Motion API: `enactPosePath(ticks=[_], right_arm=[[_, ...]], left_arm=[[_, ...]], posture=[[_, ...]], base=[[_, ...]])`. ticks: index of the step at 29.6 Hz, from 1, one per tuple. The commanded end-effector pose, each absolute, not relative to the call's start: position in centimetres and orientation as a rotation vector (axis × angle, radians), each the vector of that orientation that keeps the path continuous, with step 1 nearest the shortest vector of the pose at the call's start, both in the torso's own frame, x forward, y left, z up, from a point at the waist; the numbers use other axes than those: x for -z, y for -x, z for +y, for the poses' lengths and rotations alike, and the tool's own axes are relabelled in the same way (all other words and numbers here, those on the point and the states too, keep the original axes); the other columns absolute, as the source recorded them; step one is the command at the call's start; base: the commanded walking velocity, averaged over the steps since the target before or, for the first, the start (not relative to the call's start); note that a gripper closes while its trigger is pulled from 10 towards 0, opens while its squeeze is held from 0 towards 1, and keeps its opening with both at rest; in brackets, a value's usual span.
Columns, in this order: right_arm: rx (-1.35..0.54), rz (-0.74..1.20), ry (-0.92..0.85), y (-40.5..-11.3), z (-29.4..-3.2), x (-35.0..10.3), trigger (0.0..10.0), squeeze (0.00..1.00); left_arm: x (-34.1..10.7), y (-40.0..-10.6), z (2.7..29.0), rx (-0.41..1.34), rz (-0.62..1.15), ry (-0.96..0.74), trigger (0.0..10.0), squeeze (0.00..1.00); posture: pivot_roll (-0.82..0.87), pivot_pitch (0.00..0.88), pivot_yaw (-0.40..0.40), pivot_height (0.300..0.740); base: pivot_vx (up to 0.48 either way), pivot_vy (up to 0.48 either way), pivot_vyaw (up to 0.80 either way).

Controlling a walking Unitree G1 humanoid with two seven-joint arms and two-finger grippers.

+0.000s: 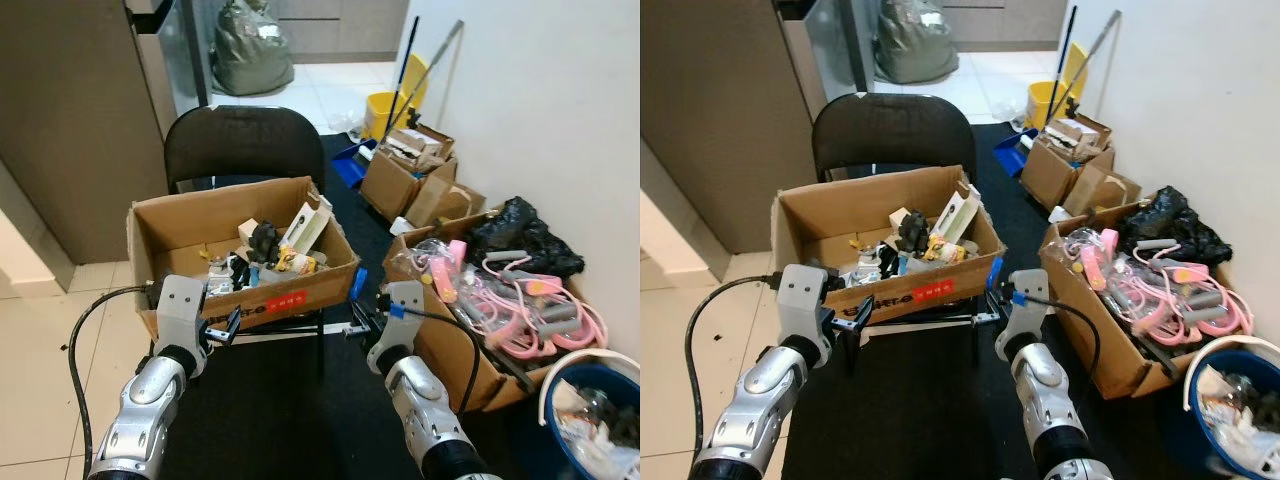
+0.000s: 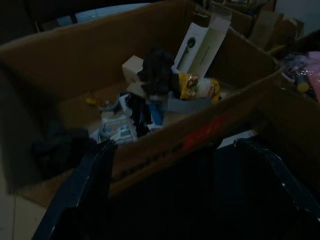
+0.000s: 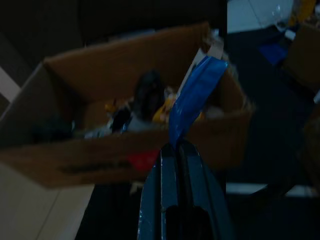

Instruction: Picking trash to rubbish bin

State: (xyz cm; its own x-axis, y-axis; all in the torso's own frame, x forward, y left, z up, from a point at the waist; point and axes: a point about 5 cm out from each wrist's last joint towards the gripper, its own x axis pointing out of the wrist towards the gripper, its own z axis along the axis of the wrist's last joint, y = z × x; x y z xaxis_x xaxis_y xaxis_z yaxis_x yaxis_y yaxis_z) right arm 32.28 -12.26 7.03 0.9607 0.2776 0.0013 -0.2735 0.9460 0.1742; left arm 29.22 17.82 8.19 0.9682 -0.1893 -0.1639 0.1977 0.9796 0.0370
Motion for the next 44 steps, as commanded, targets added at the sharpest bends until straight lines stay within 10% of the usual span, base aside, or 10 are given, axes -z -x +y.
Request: enactPosePath(ticks=[1, 44], right_arm=[[-0.250, 0.014, -0.184, -32.3, -12.8, -7.1, 10.0, 0.00], [-0.308, -0.049, -0.207, -32.7, -11.6, -8.5, 10.0, 0.00]], left_arm=[[-8.3, -29.2, 17.6, 0.208, 0.163, -0.046, 10.0, 0.00], [-9.5, -29.7, 17.4, 0.227, 0.138, -0.052, 10.0, 0.00]], posture=[[0.05, 0.102, -0.006, 0.740], [0.06, 0.101, -0.005, 0.740]], base=[[0.285, 0.000, 0.00], [0.285, 0.000, 0.00]])
